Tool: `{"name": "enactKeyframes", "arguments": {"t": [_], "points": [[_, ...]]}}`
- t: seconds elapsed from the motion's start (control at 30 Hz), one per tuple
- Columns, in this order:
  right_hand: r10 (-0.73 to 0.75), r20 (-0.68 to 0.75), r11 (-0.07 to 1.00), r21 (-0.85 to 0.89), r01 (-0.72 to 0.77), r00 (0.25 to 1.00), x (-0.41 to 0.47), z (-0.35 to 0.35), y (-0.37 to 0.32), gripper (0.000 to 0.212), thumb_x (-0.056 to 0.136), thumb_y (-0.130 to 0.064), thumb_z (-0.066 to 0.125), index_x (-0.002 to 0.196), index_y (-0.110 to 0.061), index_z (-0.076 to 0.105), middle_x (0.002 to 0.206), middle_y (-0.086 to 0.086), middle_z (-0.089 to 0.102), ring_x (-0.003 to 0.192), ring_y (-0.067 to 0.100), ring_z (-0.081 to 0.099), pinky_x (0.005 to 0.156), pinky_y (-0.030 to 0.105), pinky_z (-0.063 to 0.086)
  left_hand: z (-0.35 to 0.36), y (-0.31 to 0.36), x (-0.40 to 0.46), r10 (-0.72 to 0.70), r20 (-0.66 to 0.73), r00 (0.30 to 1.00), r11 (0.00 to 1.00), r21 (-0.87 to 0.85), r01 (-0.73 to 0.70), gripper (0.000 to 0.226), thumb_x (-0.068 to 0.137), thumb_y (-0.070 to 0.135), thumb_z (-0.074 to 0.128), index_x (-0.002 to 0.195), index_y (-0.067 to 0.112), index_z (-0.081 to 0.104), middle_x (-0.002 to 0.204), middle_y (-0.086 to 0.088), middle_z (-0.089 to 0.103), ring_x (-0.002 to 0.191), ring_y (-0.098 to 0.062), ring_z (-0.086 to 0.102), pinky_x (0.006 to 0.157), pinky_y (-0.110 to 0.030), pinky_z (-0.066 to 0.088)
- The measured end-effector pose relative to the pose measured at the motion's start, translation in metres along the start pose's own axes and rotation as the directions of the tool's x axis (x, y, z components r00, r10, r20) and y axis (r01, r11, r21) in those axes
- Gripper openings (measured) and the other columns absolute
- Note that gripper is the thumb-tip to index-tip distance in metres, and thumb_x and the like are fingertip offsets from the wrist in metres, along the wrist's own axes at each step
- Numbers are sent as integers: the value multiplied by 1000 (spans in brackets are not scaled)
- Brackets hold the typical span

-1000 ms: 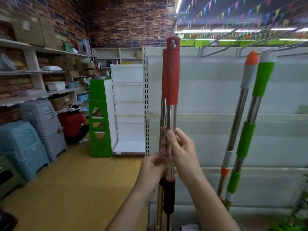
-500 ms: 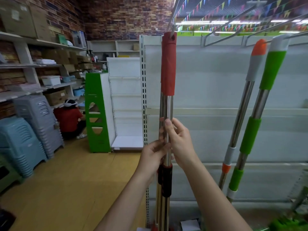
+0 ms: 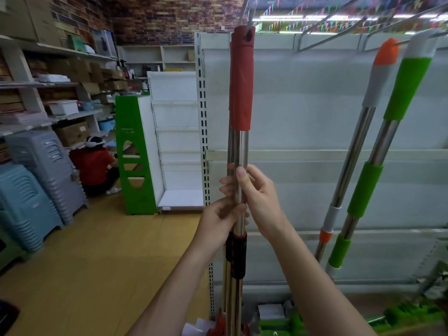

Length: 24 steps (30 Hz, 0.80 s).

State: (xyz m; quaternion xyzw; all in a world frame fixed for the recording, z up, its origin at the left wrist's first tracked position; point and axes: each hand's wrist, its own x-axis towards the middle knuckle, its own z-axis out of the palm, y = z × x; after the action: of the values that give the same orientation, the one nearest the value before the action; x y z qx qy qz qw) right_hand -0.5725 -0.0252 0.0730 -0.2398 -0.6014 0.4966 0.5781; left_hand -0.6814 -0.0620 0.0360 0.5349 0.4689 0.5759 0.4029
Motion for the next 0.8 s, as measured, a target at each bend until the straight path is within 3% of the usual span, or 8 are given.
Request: {"name": "enactKeyframes", "arguments": {"t": [0.1, 0.2, 0.3, 0.37, 0.43, 0.5, 0.6, 0.8], "points": [[-36, -23, 989, -145, 33, 999, -3, -4, -1, 26, 102, -27, 60, 107, -2, 66, 97, 14, 77, 89, 19, 73, 89, 46, 59, 5, 1, -5, 14, -49, 999, 999, 36, -13, 10, 96, 21, 65, 90, 17, 72, 77, 7, 75, 75, -4, 74, 71, -23, 55], [-83, -123, 958, -284, 45, 989, -11, -17, -4, 26, 94, -27, 72, 112, -9, 69, 99, 6, 78, 96, 16, 75, 91, 43, 60, 14, 2, -14, 82, -164, 983, 985, 166, -54, 9, 93, 26, 70, 98, 19, 72, 88, 7, 76, 86, -5, 71, 79, -27, 54], [-63, -158, 964, -265, 19, 985, -24, -43, -11, 23, 93, -18, 73, 115, -10, 70, 104, 5, 76, 99, 17, 74, 94, 42, 59, 24, 8, -28, 247, -377, 893, 936, 331, -119, 22, 88, 19, 77, 107, 18, 66, 102, 6, 68, 97, -14, 67, 85, -29, 57], [-37, -153, 967, -255, -4, 988, -38, -65, -16, 23, 93, -18, 72, 116, -12, 71, 107, 4, 77, 102, 16, 73, 97, 42, 58, 30, 15, -39, 368, -434, 822, 896, 402, -189, 23, 88, 12, 76, 107, 17, 64, 104, 2, 65, 99, -18, 66, 88, -35, 58], [-17, -149, 967, -255, -22, 989, -53, -89, -20, 24, 93, -19, 72, 117, -15, 71, 108, 2, 77, 104, 15, 73, 98, 42, 58, 40, 21, -49, 411, -411, 814, 892, 365, -266, 21, 89, 9, 74, 106, 15, 64, 103, 0, 67, 100, -17, 67, 89, -36, 59], [4, -167, 968, -247, -46, 986, -68, -112, -24, 26, 92, -20, 74, 118, -17, 71, 110, 2, 78, 107, 17, 72, 100, 43, 57, 56, 29, -58, 377, -336, 863, 920, 243, -307, 21, 90, 10, 73, 107, 16, 65, 105, -1, 69, 101, -16, 69, 87, -32, 58], [14, -193, 966, -250, -62, 981, -92, -148, -34, 32, 91, -18, 75, 123, -14, 69, 115, 4, 77, 109, 16, 73, 101, 42, 57, 85, 36, -65, 269, -186, 945, 963, 63, -262, 28, 89, 12, 75, 113, 19, 64, 114, -3, 70, 104, -9, 70, 90, -22, 56], [40, -326, 957, -260, -130, 945, -156, -229, -60, 44, 89, -17, 73, 131, -12, 64, 124, 6, 74, 116, 17, 71, 103, 39, 55, 106, 30, -65, 142, -17, 990, 988, -56, -143, 52, 80, 25, 76, 128, 16, 59, 126, -2, 69, 111, -10, 70, 97, -28, 56]]}}
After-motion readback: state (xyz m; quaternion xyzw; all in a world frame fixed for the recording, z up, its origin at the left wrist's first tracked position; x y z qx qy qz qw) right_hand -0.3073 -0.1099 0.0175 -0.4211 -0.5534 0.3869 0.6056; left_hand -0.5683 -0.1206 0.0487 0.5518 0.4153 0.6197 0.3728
